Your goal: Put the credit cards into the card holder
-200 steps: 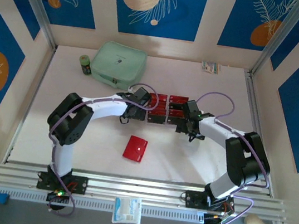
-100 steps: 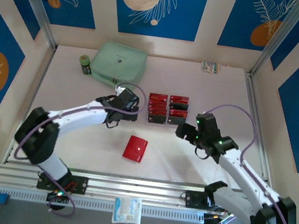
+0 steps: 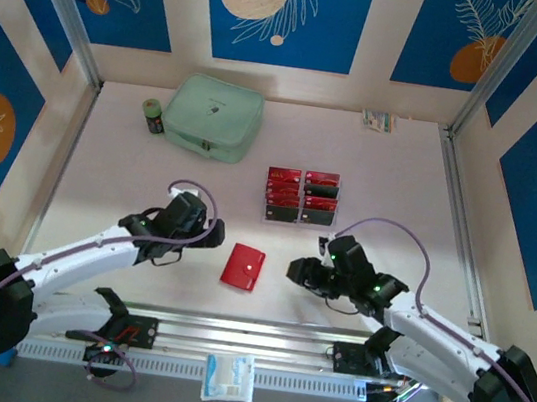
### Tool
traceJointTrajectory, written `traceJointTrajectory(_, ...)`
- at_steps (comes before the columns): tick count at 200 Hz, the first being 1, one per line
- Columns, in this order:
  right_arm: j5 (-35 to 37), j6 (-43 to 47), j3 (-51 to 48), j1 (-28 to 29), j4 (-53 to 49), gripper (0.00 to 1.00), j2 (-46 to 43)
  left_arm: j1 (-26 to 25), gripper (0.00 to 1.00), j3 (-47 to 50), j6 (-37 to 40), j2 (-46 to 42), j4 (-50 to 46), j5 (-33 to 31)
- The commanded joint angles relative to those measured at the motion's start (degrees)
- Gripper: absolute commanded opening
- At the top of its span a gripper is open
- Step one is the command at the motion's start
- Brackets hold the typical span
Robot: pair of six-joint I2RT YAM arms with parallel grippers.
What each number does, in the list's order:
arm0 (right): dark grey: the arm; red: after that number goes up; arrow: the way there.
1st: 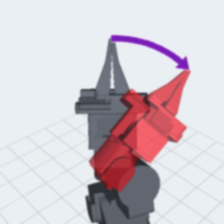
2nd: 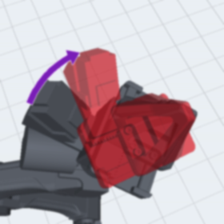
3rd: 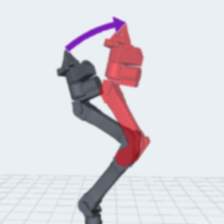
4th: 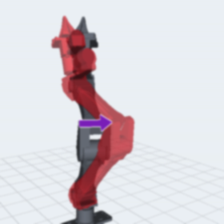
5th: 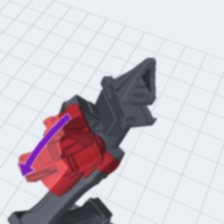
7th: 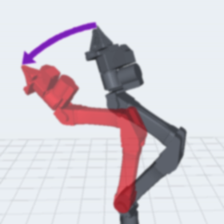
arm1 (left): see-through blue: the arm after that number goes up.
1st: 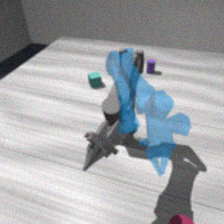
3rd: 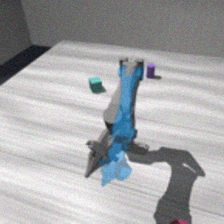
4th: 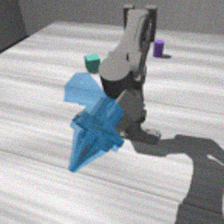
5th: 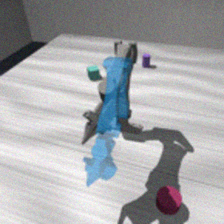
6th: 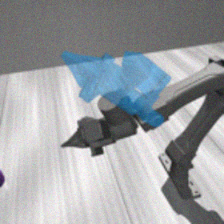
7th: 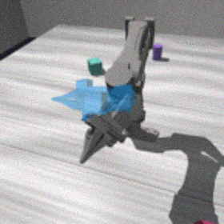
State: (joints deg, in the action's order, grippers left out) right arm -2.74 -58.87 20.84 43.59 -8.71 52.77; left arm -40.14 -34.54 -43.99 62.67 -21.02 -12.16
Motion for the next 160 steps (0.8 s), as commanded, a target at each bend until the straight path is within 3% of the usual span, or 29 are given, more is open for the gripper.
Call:
traceJointTrajectory(1, 1.2, -4.4, 0.5, 3.7, 8.1, 0.43, 4.1, 0.1, 1.00, 1.4, -3.0, -1.7, 2.7, 2.8)
traceJointTrajectory(81, 2.9, -5.3, 8.5, 10.8, 14.2, 0.43, 22.1, 0.1, 1.00, 2.5, -3.7, -1.7, 4.1, 3.6)
traceJointTrajectory(160, 3.9, -6.8, 10.3, 12.5, 13.9, 0.44, 27.8, 0.1, 1.00, 4.2, -4.7, -2.6, 4.9, 3.8)
